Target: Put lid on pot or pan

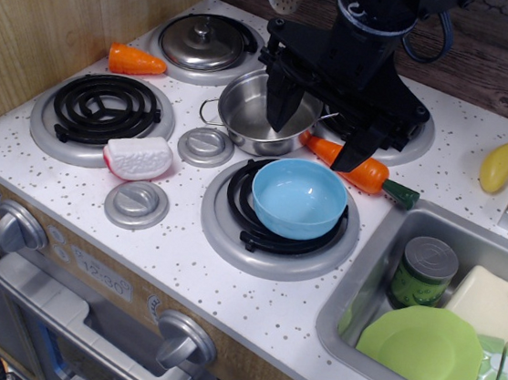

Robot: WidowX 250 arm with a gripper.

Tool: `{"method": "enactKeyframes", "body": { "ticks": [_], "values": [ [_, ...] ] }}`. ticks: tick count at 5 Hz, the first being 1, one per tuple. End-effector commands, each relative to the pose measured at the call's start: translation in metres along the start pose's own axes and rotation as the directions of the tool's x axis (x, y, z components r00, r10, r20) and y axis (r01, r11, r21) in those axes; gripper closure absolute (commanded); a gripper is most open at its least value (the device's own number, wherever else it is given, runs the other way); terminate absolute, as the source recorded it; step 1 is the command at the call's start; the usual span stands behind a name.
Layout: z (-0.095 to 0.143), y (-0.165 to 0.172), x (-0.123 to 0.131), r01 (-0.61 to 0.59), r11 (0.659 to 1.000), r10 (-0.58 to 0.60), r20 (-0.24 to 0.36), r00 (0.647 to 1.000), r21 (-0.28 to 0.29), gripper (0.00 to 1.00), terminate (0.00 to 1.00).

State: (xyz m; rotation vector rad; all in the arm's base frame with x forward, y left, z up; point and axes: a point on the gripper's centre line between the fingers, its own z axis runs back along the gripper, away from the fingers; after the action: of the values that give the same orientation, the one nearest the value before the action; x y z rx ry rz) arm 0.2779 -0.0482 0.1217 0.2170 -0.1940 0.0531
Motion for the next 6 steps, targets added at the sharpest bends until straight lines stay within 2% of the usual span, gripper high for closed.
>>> {"method": "enactKeyframes", "body": {
  "ticks": [1, 2, 3, 4, 5, 6],
  "values": [
    [0.000, 0.000, 0.000, 0.000, 1.000, 0.000, 0.000, 1.000, 0.000, 0.00, 0.00],
    [0.001, 0.044, 0.007, 0.022, 0.998, -0.022, 0.004, 1.000, 0.052, 0.00, 0.00],
    [-0.005, 0.092, 0.025, 0.089, 0.992, -0.090, 0.005, 0.996, 0.085, 0.00, 0.00],
    [-0.017, 0.139, 0.052, 0.123, 0.987, -0.128, 0.044, 0.991, 0.099, 0.00, 0.00],
    [-0.044, 0.182, 0.078, 0.143, 0.983, -0.161, 0.168, 0.973, 0.113, 0.00, 0.00],
    [-0.072, 0.225, 0.103, 0.198, 0.976, -0.217, 0.288, 0.933, 0.094, 0.00, 0.00]
  ]
}}
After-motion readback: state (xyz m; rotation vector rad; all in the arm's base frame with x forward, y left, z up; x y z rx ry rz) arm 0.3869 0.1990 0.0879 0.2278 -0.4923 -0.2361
